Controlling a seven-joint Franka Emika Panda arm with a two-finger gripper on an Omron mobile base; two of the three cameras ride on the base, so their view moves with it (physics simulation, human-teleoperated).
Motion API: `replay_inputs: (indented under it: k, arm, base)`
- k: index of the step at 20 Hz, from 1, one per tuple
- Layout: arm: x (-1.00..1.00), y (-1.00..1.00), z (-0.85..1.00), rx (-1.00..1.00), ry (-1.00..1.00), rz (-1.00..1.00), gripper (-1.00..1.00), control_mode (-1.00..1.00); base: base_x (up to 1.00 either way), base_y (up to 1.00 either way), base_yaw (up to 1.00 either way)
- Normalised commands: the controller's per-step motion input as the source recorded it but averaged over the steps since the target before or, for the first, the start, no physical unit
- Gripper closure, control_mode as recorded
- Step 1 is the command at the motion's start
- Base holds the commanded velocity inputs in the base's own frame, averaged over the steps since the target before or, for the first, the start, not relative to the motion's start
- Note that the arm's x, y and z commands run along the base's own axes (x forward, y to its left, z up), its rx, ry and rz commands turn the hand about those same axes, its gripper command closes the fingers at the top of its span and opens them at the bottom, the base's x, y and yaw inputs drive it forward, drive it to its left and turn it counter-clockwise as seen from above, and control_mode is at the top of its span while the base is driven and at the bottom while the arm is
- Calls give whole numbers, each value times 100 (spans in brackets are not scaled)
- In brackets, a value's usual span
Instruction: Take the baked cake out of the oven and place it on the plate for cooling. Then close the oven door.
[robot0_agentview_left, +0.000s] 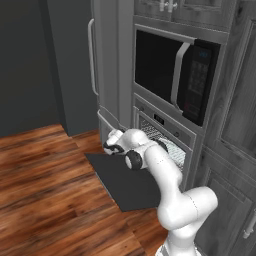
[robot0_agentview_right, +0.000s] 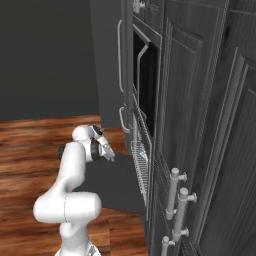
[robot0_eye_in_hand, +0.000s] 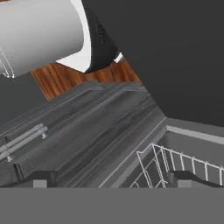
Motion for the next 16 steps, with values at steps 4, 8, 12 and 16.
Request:
replay_inputs:
  k: [4, 8, 12, 16]
  arm:
    - [-100, 66, 38, 3, 15, -3, -100, -100]
    - [-100, 78, 53, 3, 24, -9, -100, -100]
    - [-100, 87, 56, 3, 26, -9, -100, -100]
    - [-100, 93, 5, 3, 12, -6, -100, -100]
  base:
    - [0, 0, 0]
    - [0, 0, 0]
    - [0, 0, 0]
    - [0, 0, 0]
